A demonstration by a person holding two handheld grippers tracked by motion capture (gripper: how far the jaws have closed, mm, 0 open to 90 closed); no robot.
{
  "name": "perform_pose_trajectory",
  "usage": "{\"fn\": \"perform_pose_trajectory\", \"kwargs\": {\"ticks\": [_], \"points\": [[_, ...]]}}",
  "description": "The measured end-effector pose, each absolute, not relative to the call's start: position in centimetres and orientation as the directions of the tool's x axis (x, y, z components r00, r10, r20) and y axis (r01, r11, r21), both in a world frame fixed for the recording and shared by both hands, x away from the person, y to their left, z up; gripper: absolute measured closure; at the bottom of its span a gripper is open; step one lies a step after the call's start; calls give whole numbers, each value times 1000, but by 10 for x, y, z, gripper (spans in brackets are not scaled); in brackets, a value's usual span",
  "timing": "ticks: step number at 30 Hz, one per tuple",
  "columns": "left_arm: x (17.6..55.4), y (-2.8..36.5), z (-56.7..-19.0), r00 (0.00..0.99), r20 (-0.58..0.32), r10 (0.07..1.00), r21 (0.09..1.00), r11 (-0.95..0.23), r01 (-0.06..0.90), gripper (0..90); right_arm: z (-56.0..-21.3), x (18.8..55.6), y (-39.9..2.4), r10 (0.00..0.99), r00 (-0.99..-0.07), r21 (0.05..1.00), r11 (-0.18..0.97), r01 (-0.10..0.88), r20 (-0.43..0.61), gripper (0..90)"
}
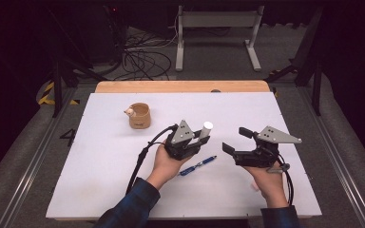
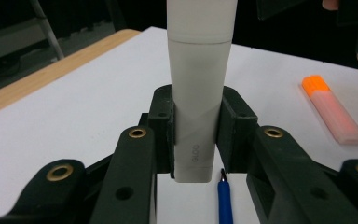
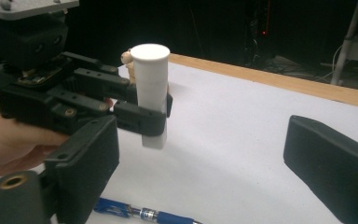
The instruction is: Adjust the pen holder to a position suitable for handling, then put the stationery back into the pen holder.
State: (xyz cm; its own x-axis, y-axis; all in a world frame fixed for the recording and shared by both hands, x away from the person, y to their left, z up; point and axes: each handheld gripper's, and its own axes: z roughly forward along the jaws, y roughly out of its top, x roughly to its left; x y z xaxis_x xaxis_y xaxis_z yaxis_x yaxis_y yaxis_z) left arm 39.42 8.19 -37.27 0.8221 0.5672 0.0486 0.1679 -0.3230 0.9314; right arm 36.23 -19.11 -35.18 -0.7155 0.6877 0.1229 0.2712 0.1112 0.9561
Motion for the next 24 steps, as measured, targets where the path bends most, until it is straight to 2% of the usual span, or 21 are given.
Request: {"fn": "perform_pose_trajectory", "kwargs": {"ticks": [4, 8, 24], "points": [[393, 89, -374, 807, 52, 588, 936, -311, 167, 708, -347, 359, -193, 680, -723, 963, 99, 251, 119, 63], [396, 99, -371, 787, 52, 615, 942, -292, 166, 708, -346, 357, -196, 698, -712, 963, 133, 235, 78, 24], [407, 134, -361, 705, 47, 707, 965, -214, 151, 708, -342, 351, -207, 714, -698, 967, 131, 219, 61, 22]]}}
